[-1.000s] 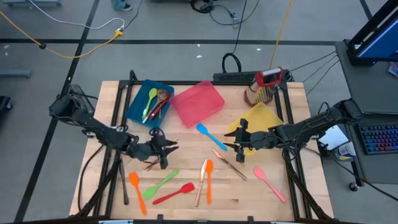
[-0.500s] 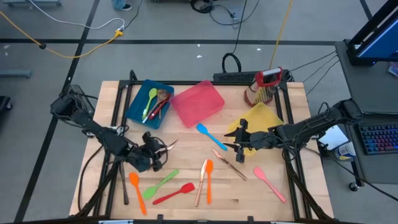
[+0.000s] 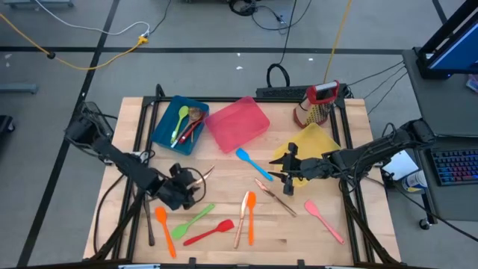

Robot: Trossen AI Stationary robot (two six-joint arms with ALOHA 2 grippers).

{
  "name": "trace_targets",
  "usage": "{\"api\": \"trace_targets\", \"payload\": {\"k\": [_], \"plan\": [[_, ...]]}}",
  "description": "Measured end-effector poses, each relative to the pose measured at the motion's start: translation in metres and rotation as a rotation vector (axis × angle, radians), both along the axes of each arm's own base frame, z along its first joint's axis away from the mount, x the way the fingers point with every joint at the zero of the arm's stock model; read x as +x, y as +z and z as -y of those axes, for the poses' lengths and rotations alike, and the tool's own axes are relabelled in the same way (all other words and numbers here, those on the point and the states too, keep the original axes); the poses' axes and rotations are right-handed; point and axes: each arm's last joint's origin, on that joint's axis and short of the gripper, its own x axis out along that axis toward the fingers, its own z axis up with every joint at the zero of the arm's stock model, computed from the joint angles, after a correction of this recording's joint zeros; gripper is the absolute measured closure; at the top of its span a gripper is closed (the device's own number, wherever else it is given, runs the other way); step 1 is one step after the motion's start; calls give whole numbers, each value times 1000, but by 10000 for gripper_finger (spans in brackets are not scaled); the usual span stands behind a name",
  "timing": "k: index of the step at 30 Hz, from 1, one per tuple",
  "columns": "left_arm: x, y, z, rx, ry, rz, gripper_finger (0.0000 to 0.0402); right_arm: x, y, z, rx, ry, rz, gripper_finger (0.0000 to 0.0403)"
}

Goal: Pick & Place Kitchen Items
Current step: Put the left gold knife into the pink bin

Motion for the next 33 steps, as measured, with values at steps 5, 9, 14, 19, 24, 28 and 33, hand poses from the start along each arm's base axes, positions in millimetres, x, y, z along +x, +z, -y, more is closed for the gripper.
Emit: {"api": "trace_targets", "payload": {"k": [5, 9, 14, 19, 24, 28, 33], "plan": [[-2, -17, 4, 18, 37, -62, 218, 0, 0, 0, 0, 0, 0, 243], [-3, -26, 7, 18, 87, -74, 231, 0, 0, 0, 0, 0, 0, 243], [-5, -38, 12, 48, 153, -54, 250, 0, 0, 0, 0, 0, 0, 243], [-10, -57, 20, 111, 212, 1, 277, 0, 0, 0, 0, 0, 0, 243], [-18, -76, 31, 192, 231, 116, 312, 0, 0, 0, 0, 0, 0, 243], [-25, -86, 35, 221, 247, 172, 335, 0, 0, 0, 1, 0, 1, 243], [-28, -92, 36, 224, 268, 219, 361, 1, 1, 0, 5, 0, 16, 243]]}}
